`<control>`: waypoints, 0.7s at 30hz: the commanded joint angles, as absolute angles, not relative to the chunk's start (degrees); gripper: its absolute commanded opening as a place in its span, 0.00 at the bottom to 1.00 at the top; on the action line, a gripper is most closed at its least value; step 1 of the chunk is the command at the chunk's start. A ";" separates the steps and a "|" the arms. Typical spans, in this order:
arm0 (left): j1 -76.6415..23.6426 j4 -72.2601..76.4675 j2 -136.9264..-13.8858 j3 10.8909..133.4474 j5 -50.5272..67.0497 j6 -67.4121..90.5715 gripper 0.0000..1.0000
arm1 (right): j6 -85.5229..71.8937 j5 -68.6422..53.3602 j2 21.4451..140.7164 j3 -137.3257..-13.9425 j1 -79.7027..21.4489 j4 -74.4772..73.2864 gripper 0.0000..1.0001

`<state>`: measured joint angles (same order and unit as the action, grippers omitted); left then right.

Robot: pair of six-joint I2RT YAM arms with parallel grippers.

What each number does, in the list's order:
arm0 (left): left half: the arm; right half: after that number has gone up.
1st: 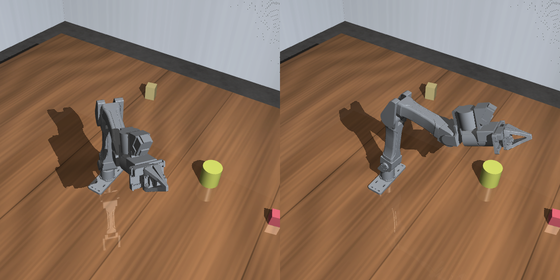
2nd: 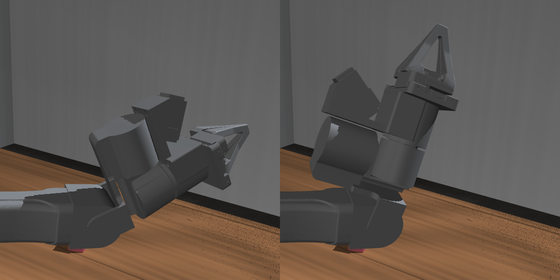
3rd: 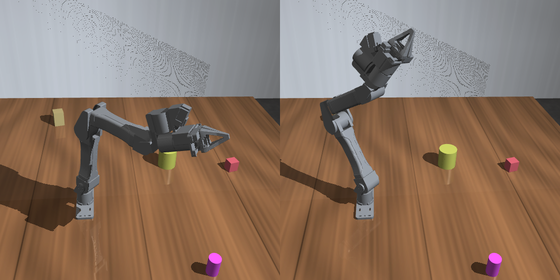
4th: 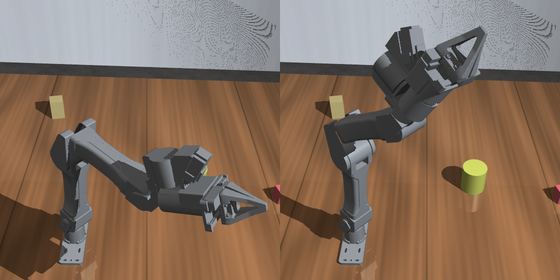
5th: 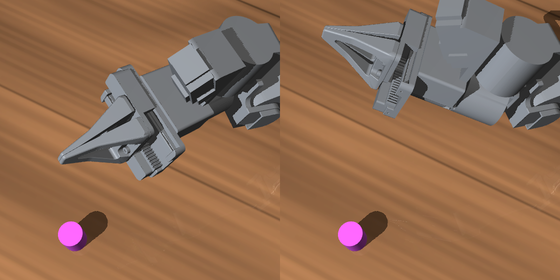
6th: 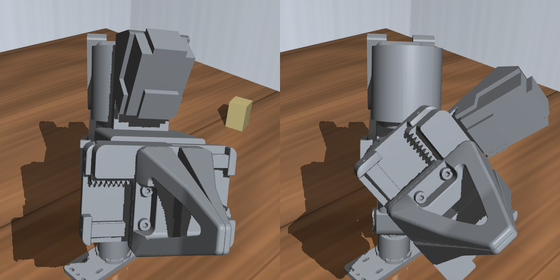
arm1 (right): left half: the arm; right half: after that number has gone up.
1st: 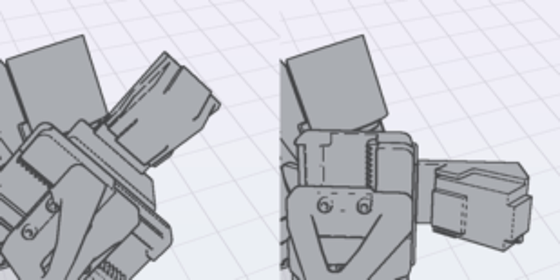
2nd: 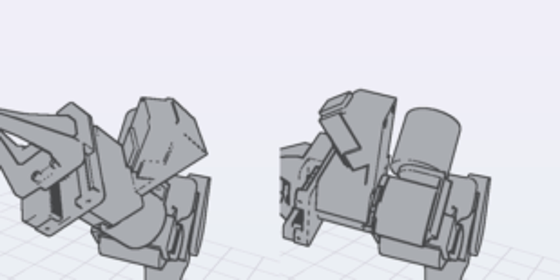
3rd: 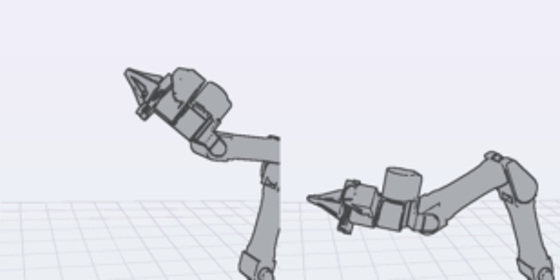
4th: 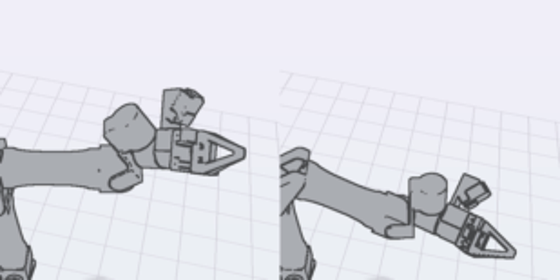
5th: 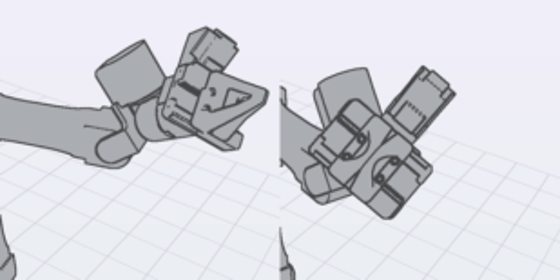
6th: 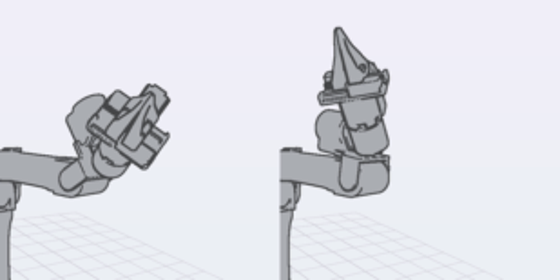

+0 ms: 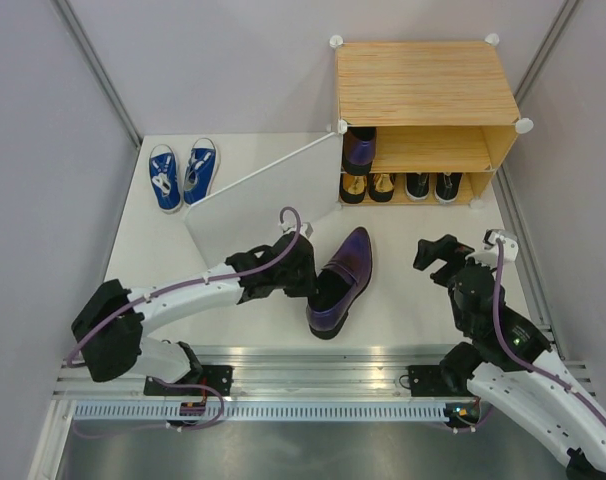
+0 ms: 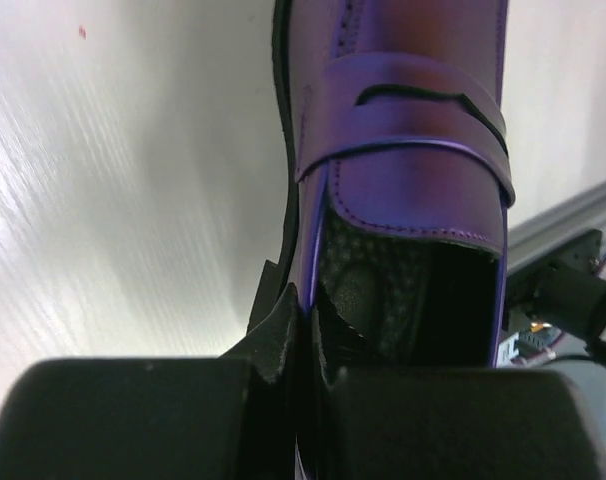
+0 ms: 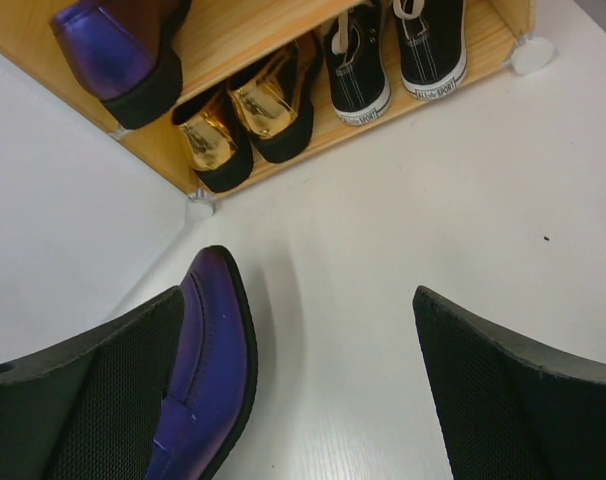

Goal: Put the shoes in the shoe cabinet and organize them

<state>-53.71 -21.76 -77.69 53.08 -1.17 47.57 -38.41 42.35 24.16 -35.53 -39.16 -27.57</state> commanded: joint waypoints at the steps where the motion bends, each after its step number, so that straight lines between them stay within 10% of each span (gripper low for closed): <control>1: -54.58 -3.53 -79.78 51.86 -4.12 61.59 0.02 | -39.11 43.24 24.87 -34.28 -39.29 -29.88 0.98; 9: -57.56 -1.05 -90.17 55.01 -8.08 66.01 0.04 | -38.67 35.52 29.62 -31.65 -39.20 -27.07 0.98; 14: -60.29 -1.84 -93.07 60.55 -7.47 62.06 0.52 | -37.97 33.23 27.87 -30.41 -39.20 -26.89 0.98; 21: -60.73 -7.54 -94.05 68.97 -2.46 55.21 0.65 | -41.39 27.43 26.19 -28.04 -39.20 -27.42 0.98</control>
<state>-60.49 -8.21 -94.19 63.35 -4.89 60.16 -39.35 31.62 25.91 -29.39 -39.16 -27.75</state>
